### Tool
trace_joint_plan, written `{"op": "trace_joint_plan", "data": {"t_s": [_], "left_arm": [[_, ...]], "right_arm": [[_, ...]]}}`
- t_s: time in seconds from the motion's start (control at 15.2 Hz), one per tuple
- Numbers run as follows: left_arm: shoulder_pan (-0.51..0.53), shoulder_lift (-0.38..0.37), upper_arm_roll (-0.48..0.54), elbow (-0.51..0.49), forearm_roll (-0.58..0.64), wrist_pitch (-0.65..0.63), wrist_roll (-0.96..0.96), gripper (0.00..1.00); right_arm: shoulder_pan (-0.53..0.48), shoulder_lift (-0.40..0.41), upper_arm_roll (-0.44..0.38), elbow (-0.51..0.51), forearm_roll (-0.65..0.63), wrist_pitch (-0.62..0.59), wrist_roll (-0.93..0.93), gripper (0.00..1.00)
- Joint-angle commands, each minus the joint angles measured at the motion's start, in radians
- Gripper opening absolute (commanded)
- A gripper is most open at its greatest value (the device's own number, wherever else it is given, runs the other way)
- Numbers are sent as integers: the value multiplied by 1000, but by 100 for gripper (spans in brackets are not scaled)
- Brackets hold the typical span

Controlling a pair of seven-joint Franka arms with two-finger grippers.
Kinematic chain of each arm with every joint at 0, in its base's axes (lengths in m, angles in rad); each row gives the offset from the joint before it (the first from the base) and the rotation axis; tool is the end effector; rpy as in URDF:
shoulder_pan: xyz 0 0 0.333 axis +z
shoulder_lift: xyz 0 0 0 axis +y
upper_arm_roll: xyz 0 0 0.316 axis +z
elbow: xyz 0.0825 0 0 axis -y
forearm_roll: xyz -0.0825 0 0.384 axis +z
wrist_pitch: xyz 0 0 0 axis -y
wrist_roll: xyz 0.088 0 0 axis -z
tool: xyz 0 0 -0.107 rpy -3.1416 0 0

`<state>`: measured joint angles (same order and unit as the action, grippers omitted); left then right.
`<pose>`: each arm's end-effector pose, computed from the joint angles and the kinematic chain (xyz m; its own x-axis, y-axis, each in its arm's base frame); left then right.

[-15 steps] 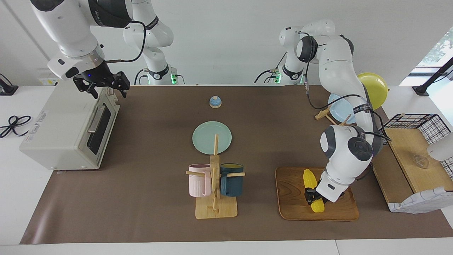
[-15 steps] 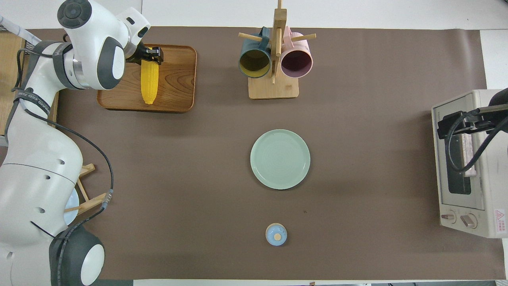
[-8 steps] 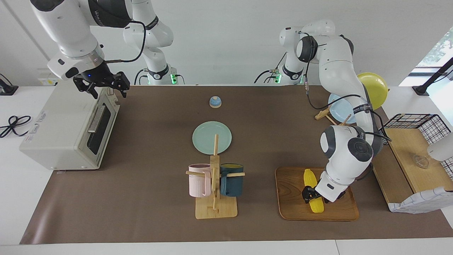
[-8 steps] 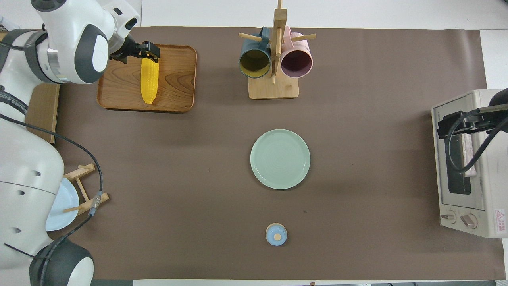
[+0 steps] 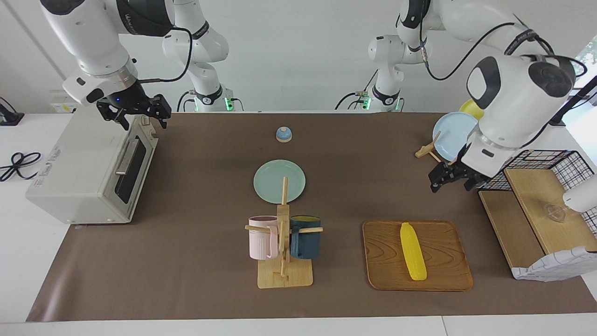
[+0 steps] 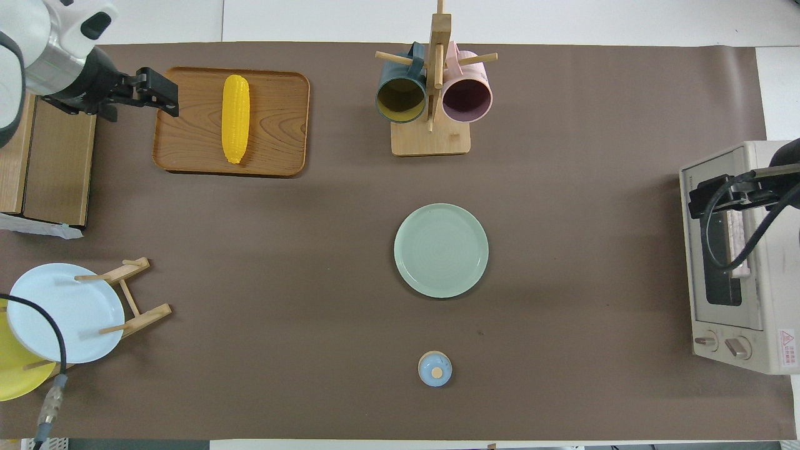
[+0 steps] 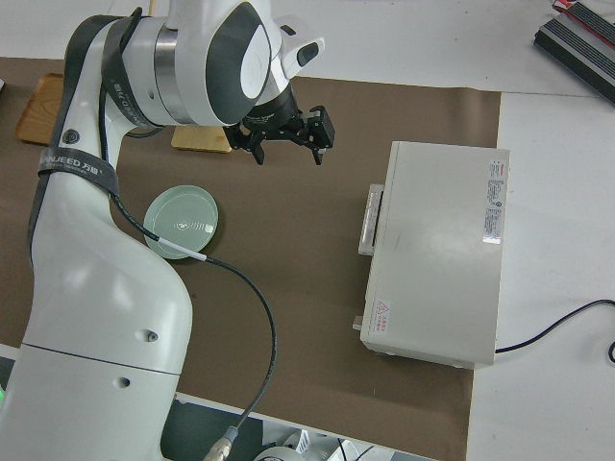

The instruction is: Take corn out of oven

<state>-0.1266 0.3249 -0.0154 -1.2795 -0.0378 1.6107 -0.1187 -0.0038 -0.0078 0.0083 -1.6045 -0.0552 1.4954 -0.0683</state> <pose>0.6474 -0.0948 0.5694 0.9998 -0.0211 0.0012 -0.0211 -0.9988 0.0431 0.5428 -0.0038 0.6070 0.9922 0.0685 -0.1045 0.0738 -0.9961 0.0482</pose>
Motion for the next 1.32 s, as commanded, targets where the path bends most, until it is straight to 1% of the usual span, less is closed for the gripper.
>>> {"op": "trace_joint_plan", "data": {"t_s": [0.0,0.13,0.26,0.39,0.46,0.53,0.66,0.72,0.86,0.92,1.12,1.25], "left_arm": [[1,-162,9,-115,-13,-115,-10,100],[1,-210,9,-119,-13,-198,-22,100],[1,-256,9,-145,-13,-251,-38,100],[1,-328,11,-225,-8,-262,-56,100],[-1,-355,9,-268,-7,-262,-58,100],[-1,-375,6,-288,-7,-268,-55,100],[16,-369,-14,-284,-7,-291,-50,100],[16,-357,-14,-267,-7,-270,-44,100],[30,-322,-17,-201,-10,-230,-32,100],[39,-319,-15,-192,-19,-223,-32,100],[36,-325,-15,-241,-19,-186,-42,100],[39,-323,-18,-239,-16,-190,-41,100]], "right_arm": [[-12,-6,5,3,29,-14,13,100],[-12,-6,5,3,29,-14,13,100],[-12,-6,5,3,29,-14,13,100],[-12,-6,5,3,29,-14,13,100],[-12,-6,5,3,29,-14,13,100],[-12,-6,5,3,29,-14,13,100],[-12,-6,5,3,29,-14,13,100],[-12,-6,5,3,29,-14,13,100],[-12,-6,5,3,29,-14,13,100],[-12,-6,5,3,29,-14,13,100],[-12,-6,5,3,29,-14,13,100],[-12,-6,5,3,29,-14,13,100]]}}
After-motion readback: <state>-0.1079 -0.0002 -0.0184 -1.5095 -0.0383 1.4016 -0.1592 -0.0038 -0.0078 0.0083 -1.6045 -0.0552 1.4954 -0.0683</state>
